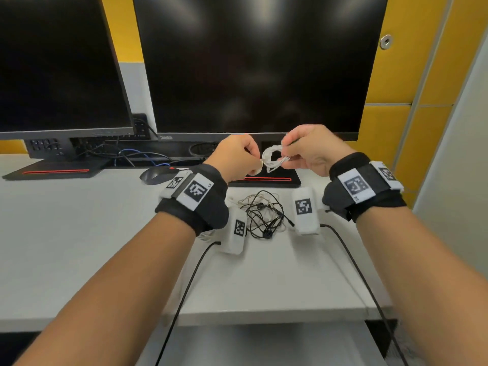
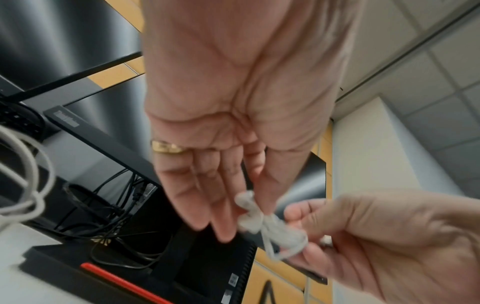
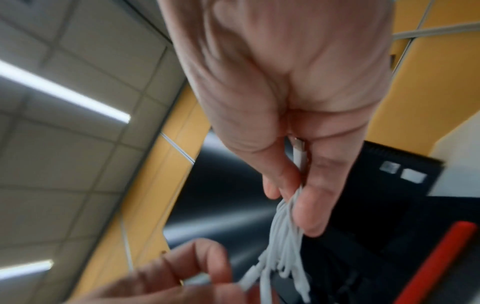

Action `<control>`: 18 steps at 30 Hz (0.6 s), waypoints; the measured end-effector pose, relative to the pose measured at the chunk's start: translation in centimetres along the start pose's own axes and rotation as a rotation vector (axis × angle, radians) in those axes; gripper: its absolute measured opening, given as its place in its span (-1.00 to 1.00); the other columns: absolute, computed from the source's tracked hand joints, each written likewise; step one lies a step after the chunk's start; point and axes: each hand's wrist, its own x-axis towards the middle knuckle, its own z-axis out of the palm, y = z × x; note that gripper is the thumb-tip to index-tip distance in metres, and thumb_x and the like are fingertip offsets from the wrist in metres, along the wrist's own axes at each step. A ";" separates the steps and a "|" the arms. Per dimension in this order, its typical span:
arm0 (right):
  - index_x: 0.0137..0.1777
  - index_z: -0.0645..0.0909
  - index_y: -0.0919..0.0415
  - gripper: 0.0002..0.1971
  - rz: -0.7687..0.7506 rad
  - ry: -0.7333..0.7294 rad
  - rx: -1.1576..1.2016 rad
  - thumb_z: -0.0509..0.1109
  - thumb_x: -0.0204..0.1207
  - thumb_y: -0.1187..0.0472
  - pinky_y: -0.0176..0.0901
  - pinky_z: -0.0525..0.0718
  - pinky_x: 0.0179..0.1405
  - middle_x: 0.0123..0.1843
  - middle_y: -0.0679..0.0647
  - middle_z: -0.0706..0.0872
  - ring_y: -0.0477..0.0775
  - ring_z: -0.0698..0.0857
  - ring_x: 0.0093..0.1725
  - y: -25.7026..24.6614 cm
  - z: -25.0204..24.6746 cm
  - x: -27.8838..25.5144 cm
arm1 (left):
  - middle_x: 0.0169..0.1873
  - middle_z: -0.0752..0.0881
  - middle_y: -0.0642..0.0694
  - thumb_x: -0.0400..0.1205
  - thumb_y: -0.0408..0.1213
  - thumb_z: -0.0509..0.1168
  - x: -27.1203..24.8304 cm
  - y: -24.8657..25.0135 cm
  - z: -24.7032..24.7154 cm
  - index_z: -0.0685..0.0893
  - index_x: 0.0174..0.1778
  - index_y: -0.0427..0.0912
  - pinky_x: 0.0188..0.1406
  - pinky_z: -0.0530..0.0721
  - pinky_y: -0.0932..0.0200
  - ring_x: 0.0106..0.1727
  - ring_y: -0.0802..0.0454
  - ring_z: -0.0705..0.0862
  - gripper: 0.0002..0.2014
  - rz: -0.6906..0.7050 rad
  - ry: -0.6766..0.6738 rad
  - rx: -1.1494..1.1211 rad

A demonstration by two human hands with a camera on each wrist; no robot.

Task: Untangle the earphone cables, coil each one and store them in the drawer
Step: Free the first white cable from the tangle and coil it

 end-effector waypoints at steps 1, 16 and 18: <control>-0.13 0.64 0.28 -0.83 0.036 -0.017 -0.038 0.36 0.54 0.55 -0.21 0.79 -0.33 -0.02 0.22 0.68 0.08 0.75 -0.17 0.4 0.0 0.0 | -0.28 0.73 -0.09 0.55 -0.39 0.35 -0.1 -0.1 0.1 0.64 -0.18 -0.12 -0.21 0.79 0.07 -0.24 0.03 0.72 -0.92 -0.007 -0.058 0.037; 0.21 0.70 0.33 -0.78 0.392 -0.181 -0.564 0.33 0.63 0.42 0.06 0.72 0.25 0.02 0.25 0.81 0.18 0.81 0.08 3.5 -2.7 -1.0 | -0.13 0.72 -0.11 0.55 -0.41 0.45 -2.8 1.2 1.1 0.69 0.00 -0.14 -0.19 0.76 0.30 -0.27 0.05 0.72 -0.84 -0.187 -0.678 0.419; 0.26 0.69 0.28 -0.76 0.379 -0.233 -0.671 0.32 0.65 0.36 -0.03 0.71 0.25 0.12 0.22 0.80 0.15 0.79 0.15 3.1 -2.8 -1.6 | -0.27 0.71 -0.09 0.57 -0.47 0.41 -2.8 1.6 1.0 0.71 -0.09 -0.18 -0.32 0.73 0.37 -0.35 0.11 0.69 -0.89 -0.177 -0.632 0.389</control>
